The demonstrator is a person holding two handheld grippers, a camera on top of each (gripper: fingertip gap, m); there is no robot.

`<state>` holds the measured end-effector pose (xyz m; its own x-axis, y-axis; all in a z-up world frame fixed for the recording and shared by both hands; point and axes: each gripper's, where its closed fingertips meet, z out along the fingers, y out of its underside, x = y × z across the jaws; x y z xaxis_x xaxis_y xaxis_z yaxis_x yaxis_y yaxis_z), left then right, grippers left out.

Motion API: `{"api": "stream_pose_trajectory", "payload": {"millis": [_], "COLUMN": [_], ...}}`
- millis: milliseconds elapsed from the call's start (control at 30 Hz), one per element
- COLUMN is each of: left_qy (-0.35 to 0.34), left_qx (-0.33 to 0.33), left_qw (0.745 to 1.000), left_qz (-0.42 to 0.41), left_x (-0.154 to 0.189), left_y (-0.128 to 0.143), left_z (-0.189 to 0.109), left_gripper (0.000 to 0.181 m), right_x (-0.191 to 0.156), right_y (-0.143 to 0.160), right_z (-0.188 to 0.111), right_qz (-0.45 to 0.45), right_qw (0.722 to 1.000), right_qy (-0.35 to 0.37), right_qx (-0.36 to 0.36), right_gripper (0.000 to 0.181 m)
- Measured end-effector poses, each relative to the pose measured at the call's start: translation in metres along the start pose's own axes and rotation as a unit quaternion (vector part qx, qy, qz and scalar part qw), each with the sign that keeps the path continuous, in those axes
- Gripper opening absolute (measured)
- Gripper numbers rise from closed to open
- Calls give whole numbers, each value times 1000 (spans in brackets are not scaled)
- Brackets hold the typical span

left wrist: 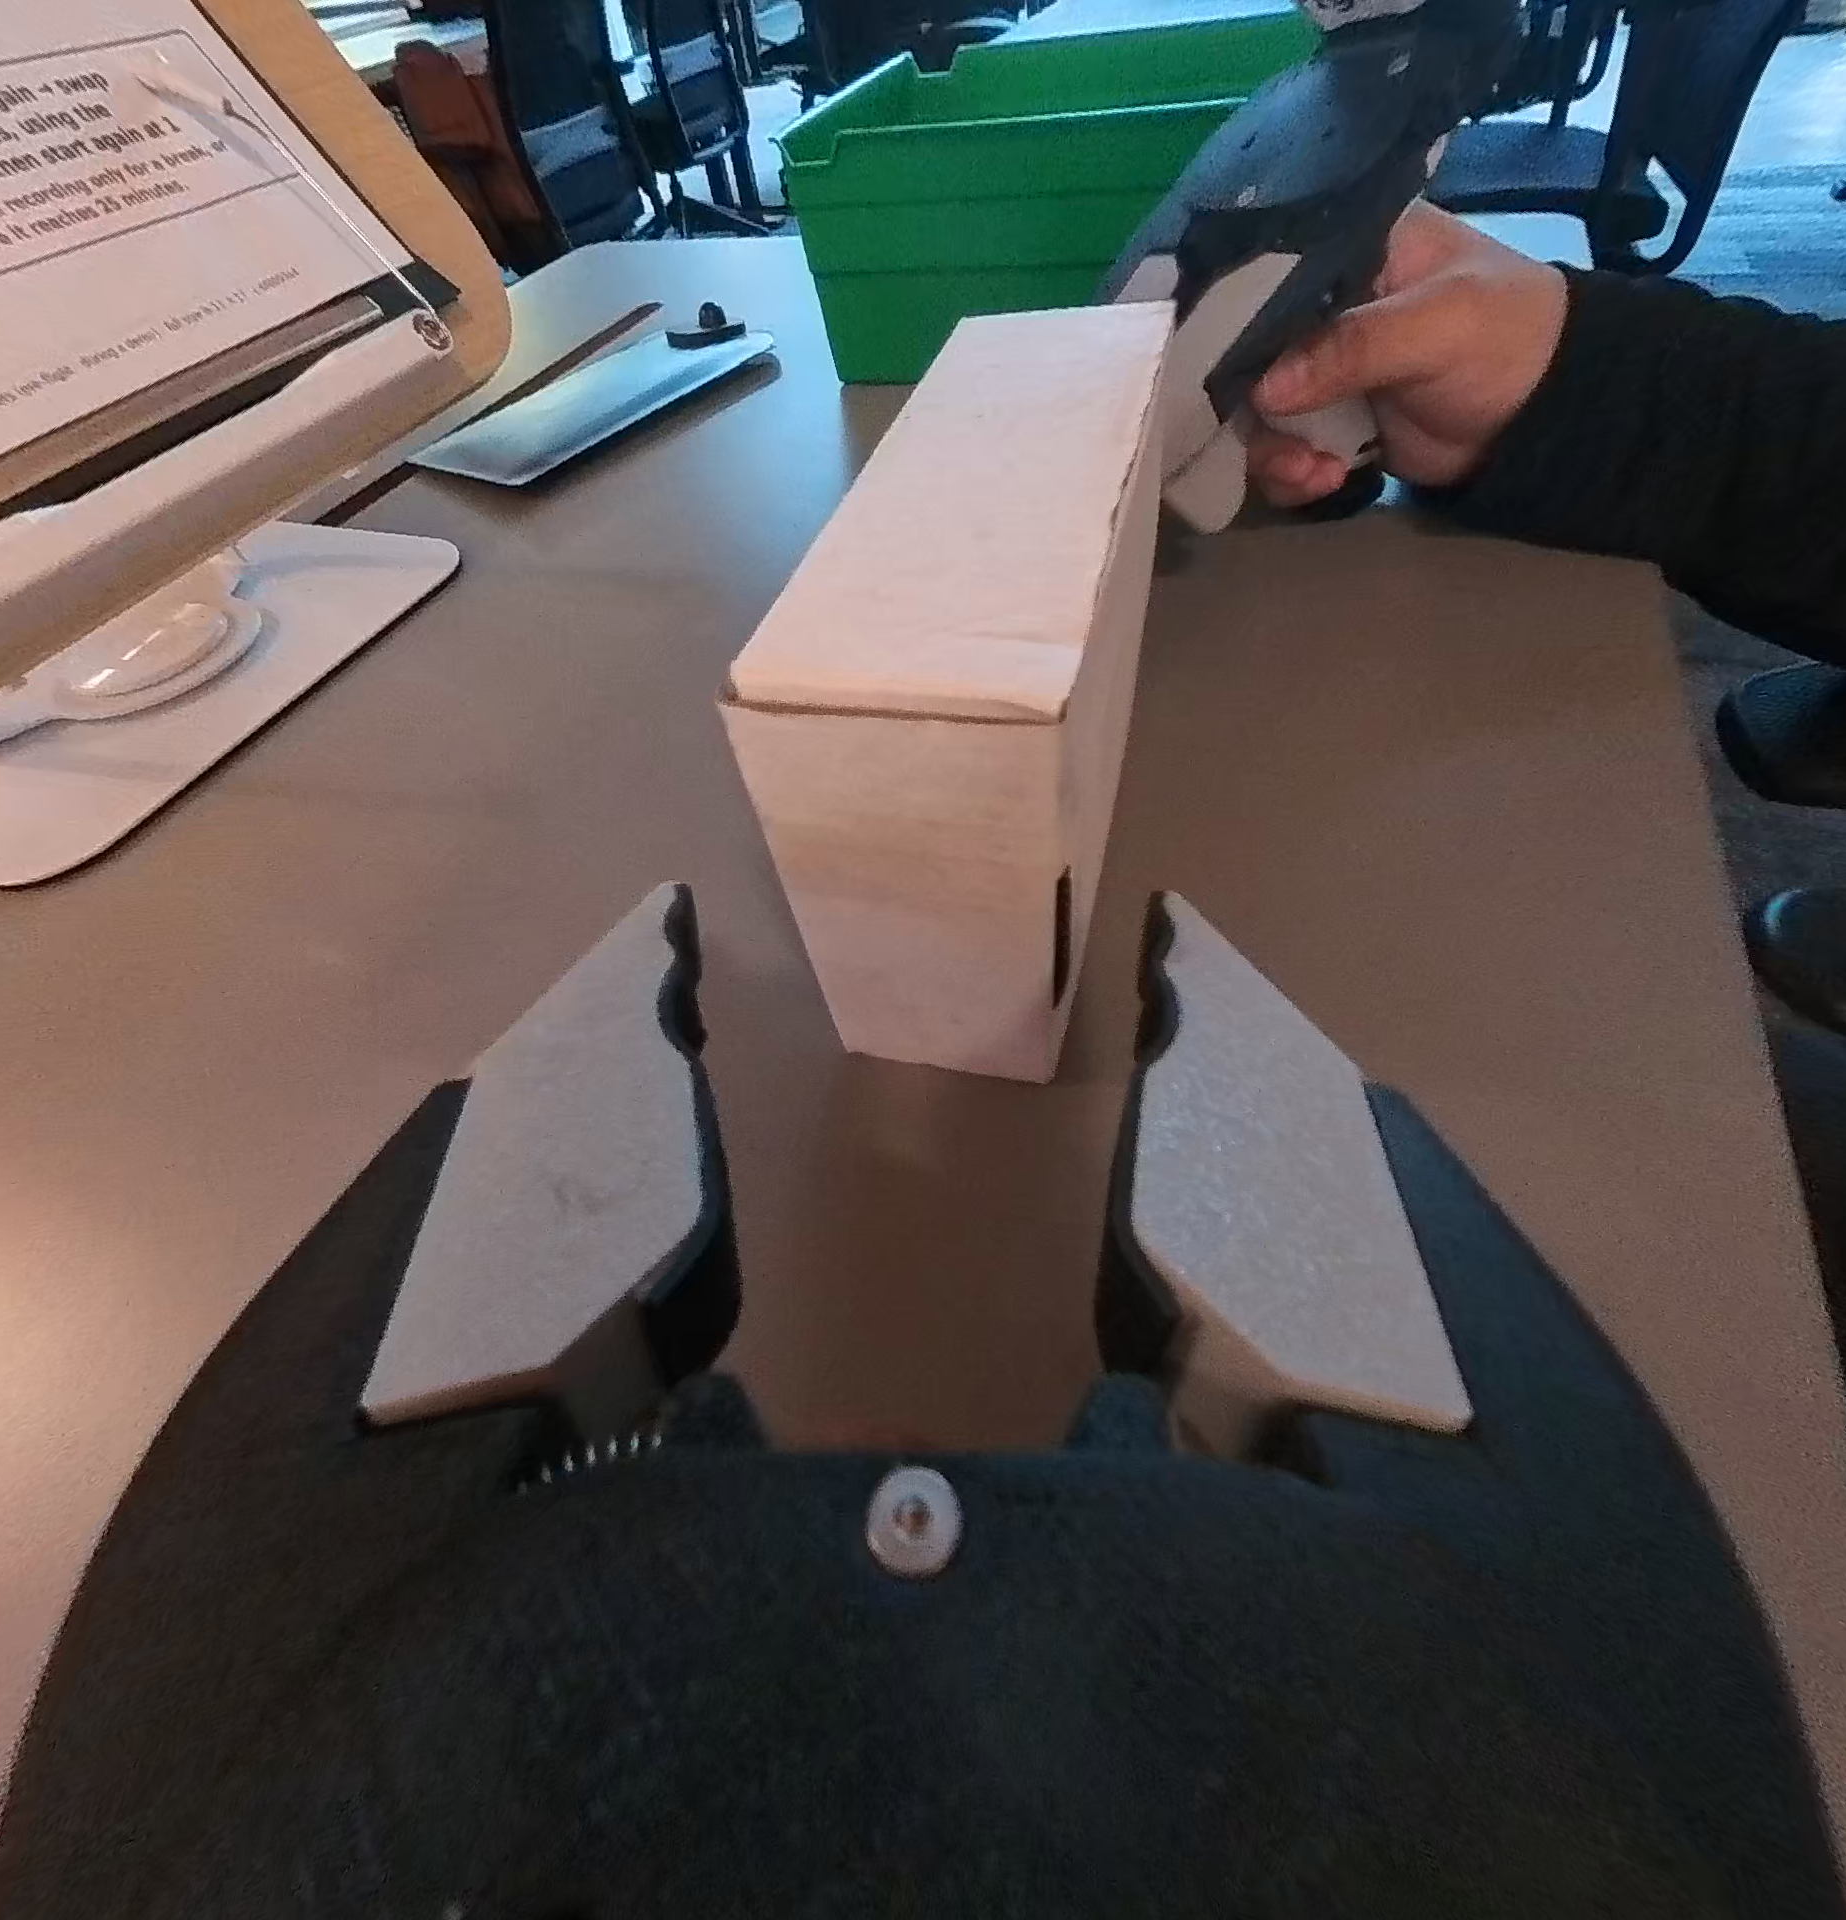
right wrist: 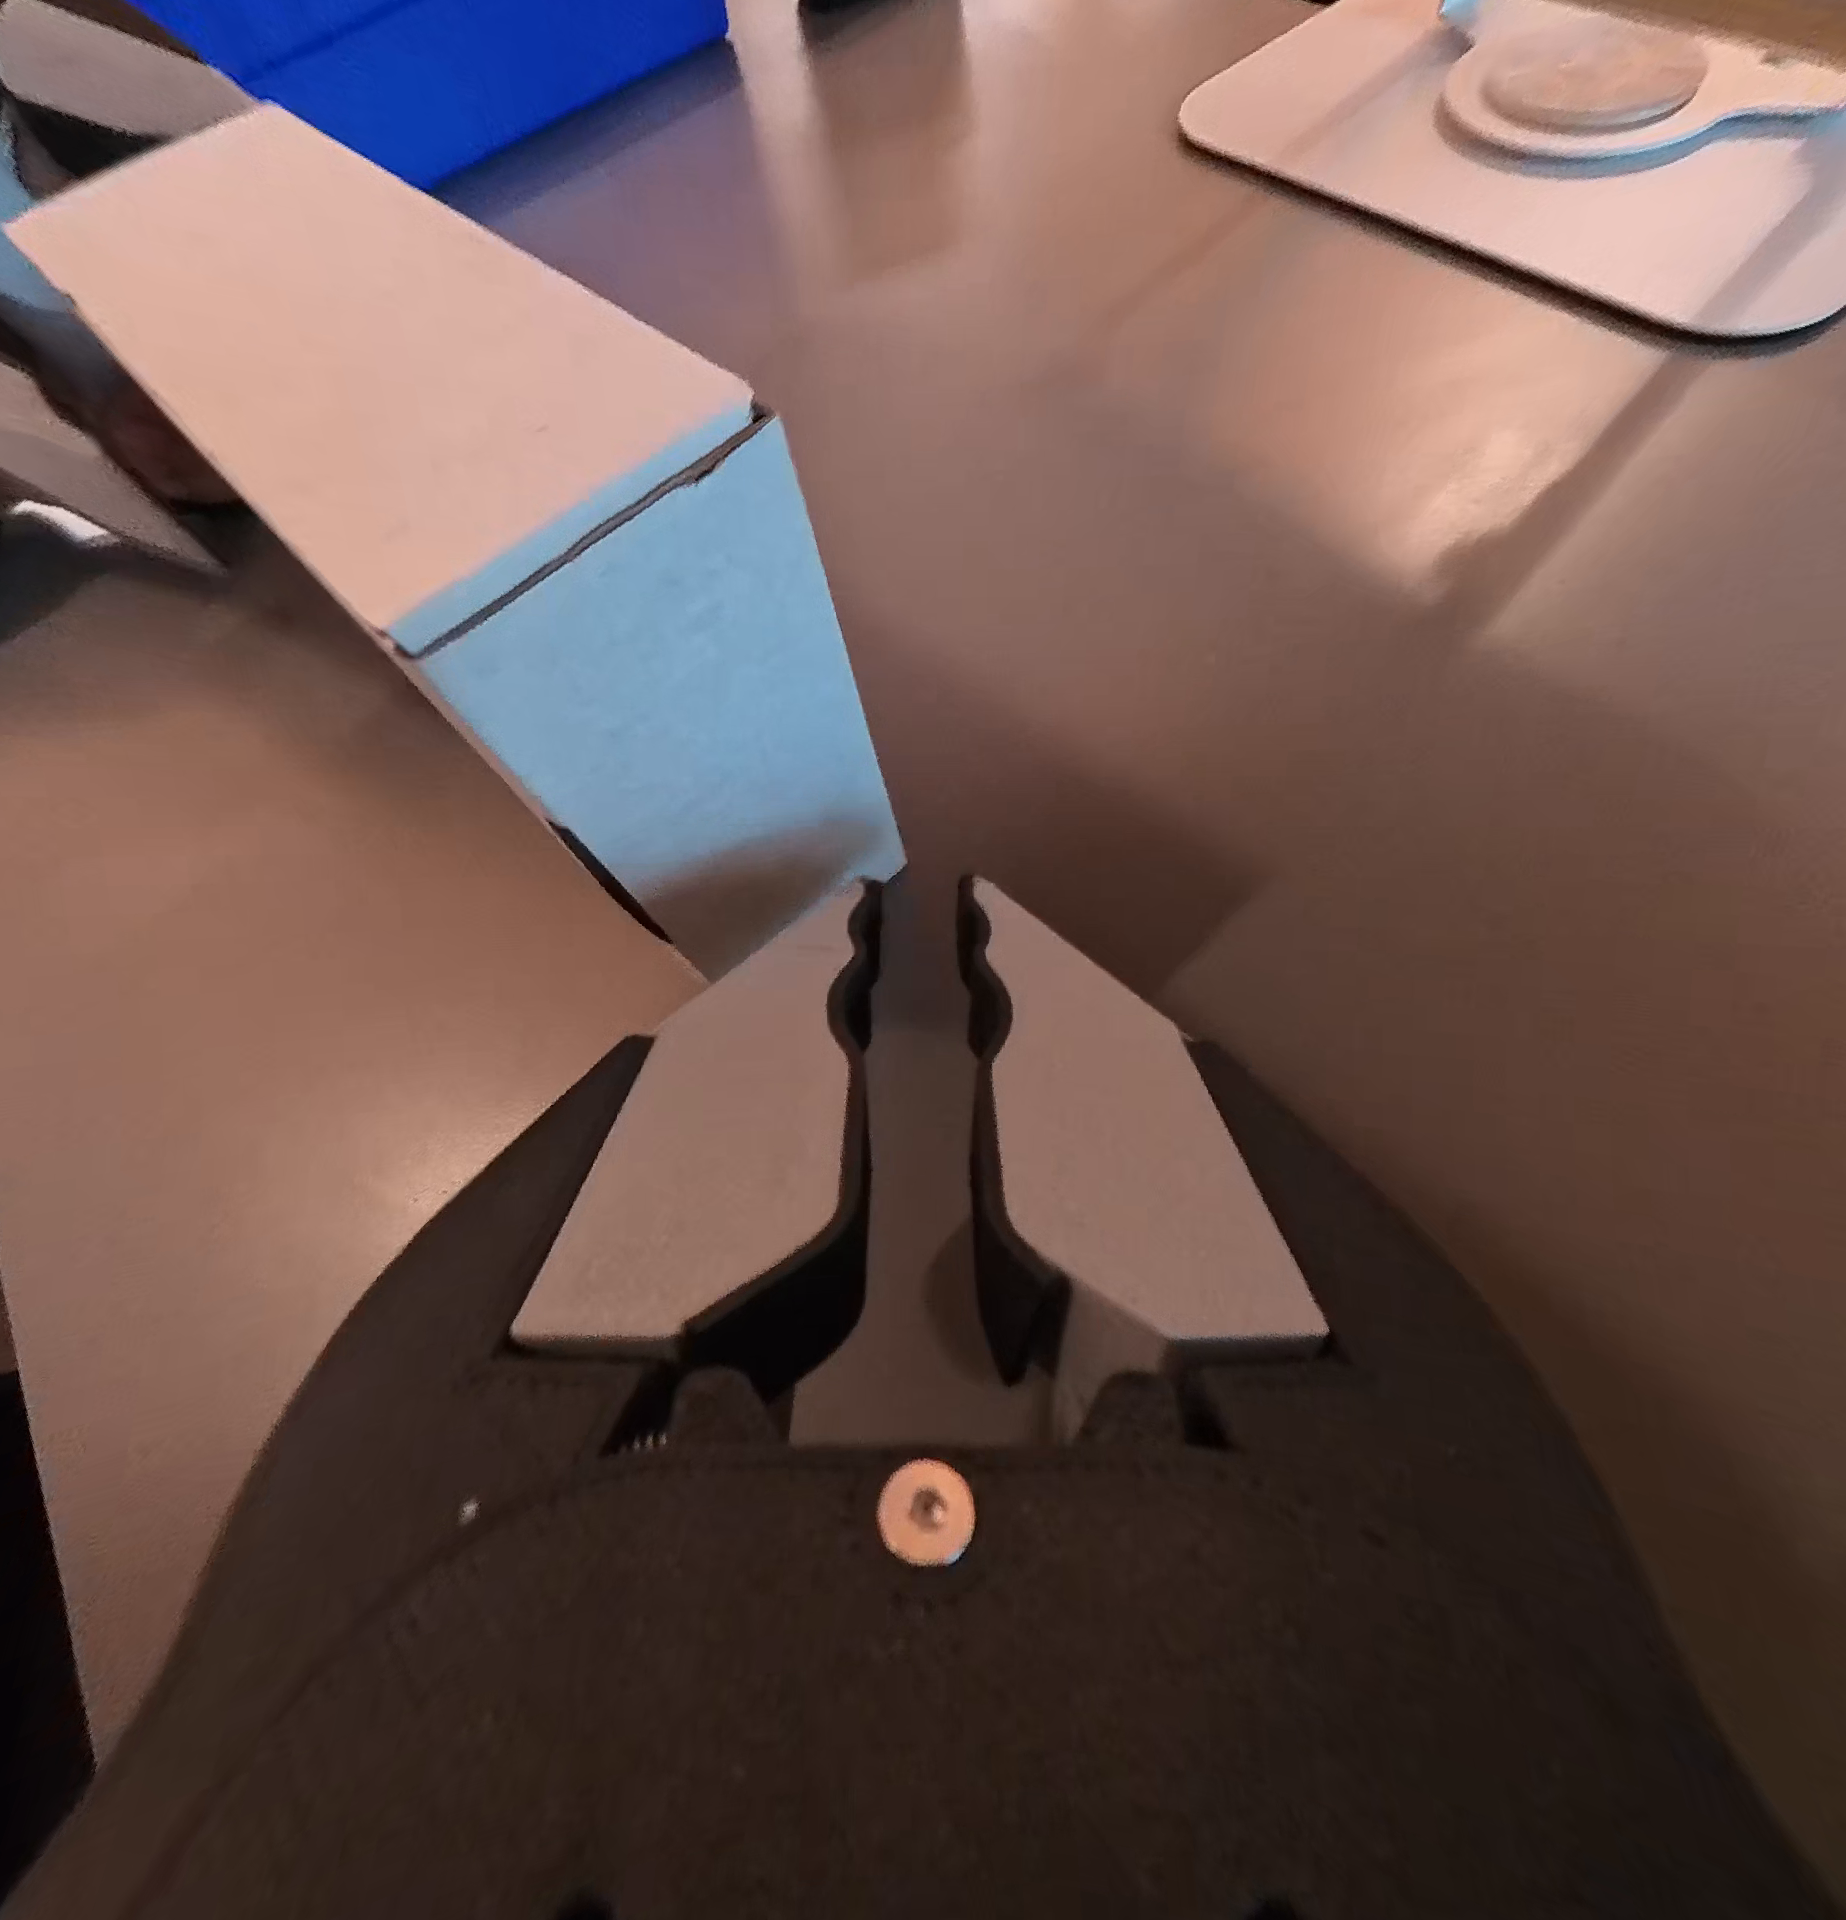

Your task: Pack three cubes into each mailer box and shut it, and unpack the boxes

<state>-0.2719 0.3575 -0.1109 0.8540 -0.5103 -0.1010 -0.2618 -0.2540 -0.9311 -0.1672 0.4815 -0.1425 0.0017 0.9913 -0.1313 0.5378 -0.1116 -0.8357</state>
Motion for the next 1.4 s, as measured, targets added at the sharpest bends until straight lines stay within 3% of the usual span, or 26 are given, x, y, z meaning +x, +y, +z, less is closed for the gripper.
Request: {"api": "stream_pose_trajectory", "payload": {"millis": [200, 300, 367, 667, 800, 933, 1000, 1133, 1267, 1400], "left_qy": [35, 48, 59, 91, 93, 94, 95, 100, 105, 109], "left_qx": [-57, -88, -89, 15, 25, 16, 16, 21, 17, 12], "left_qw": [998, 995, 994, 996, 995, 995, 995, 995, 994, 994], "left_qz": [11, 19, 22, 20, 17, 28, 26, 15, 17, 22], "left_x": [7, 9, 9, 17, 20, 26, 27, 26, 29, 33], "left_y": [10, 15, 13, -15, -17, -14, -14, -16, -15, -14], "left_z": [22, 36, 43, 29, 24, 24, 23, 22, 23, 24], "left_gripper": [82, 89, 84, 78, 78, 78, 77, 77, 77, 77], "right_x": [-10, -18, -20, -24, -18, -24, -39, -51, -45, -60], "right_y": [20, 21, 21, 20, 0, -40, -58, -71, -72, -81], "right_z": [17, 21, 22, 22, 9, -21, -37, -47, -52, -55], "right_qz": [-14, -44, -56, -56, -41, -29, -42, -136, -201, -187], "right_qw": [996, 995, 994, 994, 999, 997, 995, 987, 969, 975], "right_qy": [-14, -14, -11, -24, -19, -21, -31, 54, 141, 107], "right_qx": [-83, -91, -93, -87, -23, 64, 89, 71, 24, 49], "right_gripper": [7, 0, 0, 0, 16, 34, 32, 19, 31, 40]}}
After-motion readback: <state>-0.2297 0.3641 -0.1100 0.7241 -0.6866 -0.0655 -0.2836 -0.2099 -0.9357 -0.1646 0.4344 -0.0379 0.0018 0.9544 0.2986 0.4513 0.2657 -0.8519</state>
